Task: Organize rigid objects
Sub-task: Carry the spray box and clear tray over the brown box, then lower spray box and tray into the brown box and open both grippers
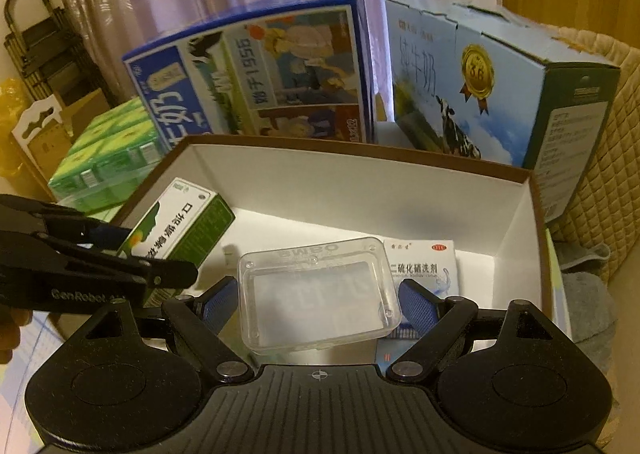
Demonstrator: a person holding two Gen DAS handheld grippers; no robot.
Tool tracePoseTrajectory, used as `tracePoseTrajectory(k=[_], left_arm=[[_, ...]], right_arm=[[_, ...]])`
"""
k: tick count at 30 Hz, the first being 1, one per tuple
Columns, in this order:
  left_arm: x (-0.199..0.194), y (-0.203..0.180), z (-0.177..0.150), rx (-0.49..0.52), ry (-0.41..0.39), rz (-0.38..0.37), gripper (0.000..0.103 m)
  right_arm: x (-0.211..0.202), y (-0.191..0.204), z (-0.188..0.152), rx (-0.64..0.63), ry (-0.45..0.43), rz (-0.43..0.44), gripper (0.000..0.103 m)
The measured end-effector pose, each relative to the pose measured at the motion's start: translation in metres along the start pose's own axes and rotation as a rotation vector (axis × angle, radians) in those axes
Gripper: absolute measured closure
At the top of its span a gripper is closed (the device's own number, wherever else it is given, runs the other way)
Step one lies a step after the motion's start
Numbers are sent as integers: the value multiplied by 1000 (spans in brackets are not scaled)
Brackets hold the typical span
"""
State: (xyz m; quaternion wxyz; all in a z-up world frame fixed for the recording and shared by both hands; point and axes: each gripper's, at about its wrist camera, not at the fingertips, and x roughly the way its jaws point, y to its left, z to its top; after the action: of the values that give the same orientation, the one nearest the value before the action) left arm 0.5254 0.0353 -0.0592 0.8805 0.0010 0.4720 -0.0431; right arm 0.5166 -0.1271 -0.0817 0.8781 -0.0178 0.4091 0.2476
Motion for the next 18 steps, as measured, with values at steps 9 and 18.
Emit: tracePoseTrajectory(k=[9, 18], left_arm=[[38, 6, 15, -30, 25, -13, 52], [44, 14, 21, -41, 14, -5, 42]], right_arm=[[36, -8, 12, 19, 27, -3, 20], [51, -17, 14, 93, 28, 23, 18]])
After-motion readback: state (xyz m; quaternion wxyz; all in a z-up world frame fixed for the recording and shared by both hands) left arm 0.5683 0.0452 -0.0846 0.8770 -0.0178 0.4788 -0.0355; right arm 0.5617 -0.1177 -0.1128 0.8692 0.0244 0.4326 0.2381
